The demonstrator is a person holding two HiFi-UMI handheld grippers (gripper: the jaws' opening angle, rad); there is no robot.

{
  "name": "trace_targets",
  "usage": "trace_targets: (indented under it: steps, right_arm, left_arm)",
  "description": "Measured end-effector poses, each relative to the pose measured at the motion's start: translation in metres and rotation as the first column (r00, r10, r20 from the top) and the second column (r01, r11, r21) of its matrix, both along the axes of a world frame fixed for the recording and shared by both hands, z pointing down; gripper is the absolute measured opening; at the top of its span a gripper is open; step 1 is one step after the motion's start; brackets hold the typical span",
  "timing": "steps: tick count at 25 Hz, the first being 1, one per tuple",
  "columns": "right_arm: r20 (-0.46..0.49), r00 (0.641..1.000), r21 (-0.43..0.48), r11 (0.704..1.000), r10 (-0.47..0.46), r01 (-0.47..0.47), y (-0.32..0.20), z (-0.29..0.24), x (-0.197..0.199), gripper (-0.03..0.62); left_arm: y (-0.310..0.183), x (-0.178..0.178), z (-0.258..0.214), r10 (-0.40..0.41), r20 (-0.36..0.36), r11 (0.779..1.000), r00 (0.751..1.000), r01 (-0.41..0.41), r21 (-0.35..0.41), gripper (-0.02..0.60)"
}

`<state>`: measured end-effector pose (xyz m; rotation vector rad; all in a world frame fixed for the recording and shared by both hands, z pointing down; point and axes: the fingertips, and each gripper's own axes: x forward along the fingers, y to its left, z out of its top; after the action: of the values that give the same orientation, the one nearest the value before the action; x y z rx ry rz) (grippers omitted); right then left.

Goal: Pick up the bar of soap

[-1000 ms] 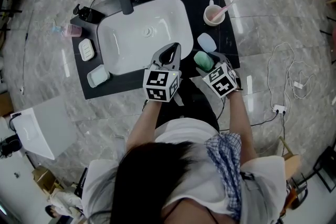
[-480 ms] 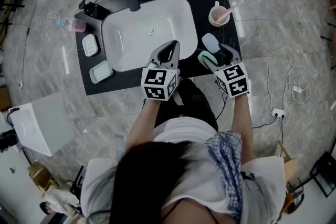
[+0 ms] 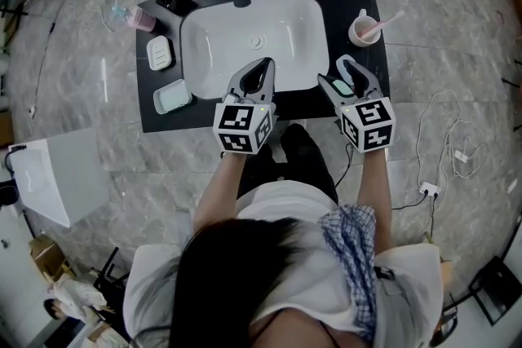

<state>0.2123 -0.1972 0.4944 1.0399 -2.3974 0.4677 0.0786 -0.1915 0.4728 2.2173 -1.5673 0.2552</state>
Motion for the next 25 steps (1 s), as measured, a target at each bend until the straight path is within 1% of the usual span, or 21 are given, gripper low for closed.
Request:
trace_targets:
  steps: [4,8,11,13,19,21,25]
  right_arm:
    - [0.024,1.000,0.034,0.999,0.000,-0.001,0.002,-0.013,-0.033,0.217]
    - [0.033,0.999,0.053,0.998,-0.030,0.028,0.007,-0.020,-0.069,0.193]
    - [0.041,0.998,0.074,0.996,-0.043,0.040,0.013,-0.028,-0.095,0.130]
    - [0.046,0.997,0.085,0.995,-0.063,0.059,0.017,-0.032,-0.113,0.102]
    - [0.067,0.994,0.130,0.988,-0.088,0.079,0.028,-0.045,-0.160,0.056]
    - [0.066,0.994,0.146,0.987,-0.081,0.071,0.030,-0.048,-0.173,0.036]
    - [0.074,0.995,0.168,0.984,-0.065,0.052,0.035,-0.053,-0.194,0.019]
  left_arm:
    - [0.008,-0.027,-0.007,-0.034,-0.003,0.999,0.999,0.034,0.020,0.011]
    - [0.017,-0.052,-0.012,-0.066,-0.008,0.997,0.998,0.067,0.036,0.011]
    - [0.024,-0.069,-0.018,-0.084,-0.011,0.995,0.996,0.085,0.051,0.011]
    - [0.028,-0.079,-0.022,-0.096,-0.014,0.993,0.995,0.097,0.062,0.011]
    - [0.039,-0.105,-0.031,-0.117,-0.013,0.989,0.993,0.118,0.085,0.011]
    - [0.043,-0.113,-0.033,-0.125,-0.012,0.988,0.992,0.126,0.090,0.011]
    - [0.051,-0.131,-0.038,-0.146,-0.013,0.984,0.989,0.147,0.102,0.011]
